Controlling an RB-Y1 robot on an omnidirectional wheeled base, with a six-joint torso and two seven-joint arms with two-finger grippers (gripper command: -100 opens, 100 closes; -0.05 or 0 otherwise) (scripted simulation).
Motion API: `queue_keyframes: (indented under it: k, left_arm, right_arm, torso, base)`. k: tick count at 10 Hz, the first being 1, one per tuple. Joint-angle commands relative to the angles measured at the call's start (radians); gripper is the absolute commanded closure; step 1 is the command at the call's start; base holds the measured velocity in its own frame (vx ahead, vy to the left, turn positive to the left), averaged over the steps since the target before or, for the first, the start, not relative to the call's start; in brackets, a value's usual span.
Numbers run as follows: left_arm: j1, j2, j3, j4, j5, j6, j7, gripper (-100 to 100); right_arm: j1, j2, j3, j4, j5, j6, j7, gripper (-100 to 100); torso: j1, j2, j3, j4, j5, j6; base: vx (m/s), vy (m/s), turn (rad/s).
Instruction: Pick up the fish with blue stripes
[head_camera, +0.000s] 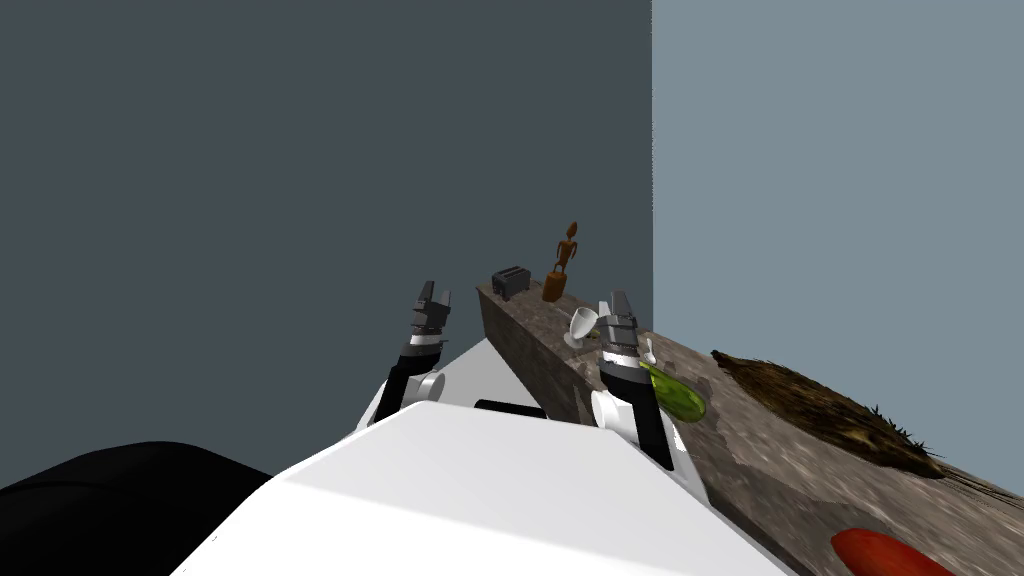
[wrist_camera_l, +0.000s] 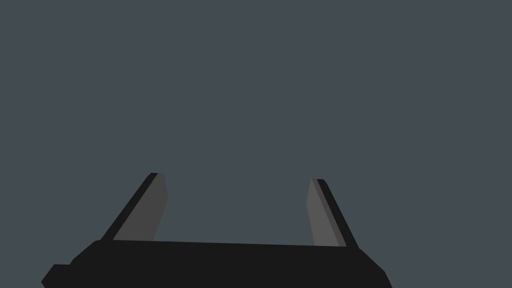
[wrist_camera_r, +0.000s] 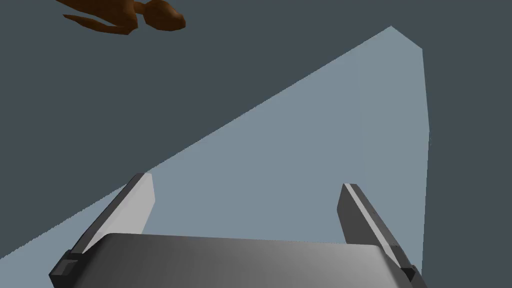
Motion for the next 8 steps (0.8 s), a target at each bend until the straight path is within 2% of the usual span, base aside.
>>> queue_keyframes:
  k: [1,7,8]
  left_arm:
    - [0.000,0.000,0.000,0.000,0.000,0.000,0.000,0]
    - [0.000,0.000,0.000,0.000,0.000,0.000,0.000,0]
    - [0.000,0.000,0.000,0.000,0.000,0.000,0.000,0]
  right_arm:
    - [0.013,-0.035,0.003,0.004,0.008,-0.006,0.001,-100]
    - [0.086,-0.203,0.009,0.062,0.056,-0.030,0.012,-100]
    - [0.086,-0.213,0.009,0.062,0.056,-0.030,0.012,-100]
  torso:
    - [0.000,0.000,0.000,0.000,0.000,0.000]
    - [0.002,0.005,0.003,0.001,0.000,0.000]
    - [0.002,0.005,0.003,0.001,0.000,0.000]
  base:
    - [-0.037,0.019,0.002]
    - [-0.074,0.036,0.014]
    - [-0.048,0.022,0.006]
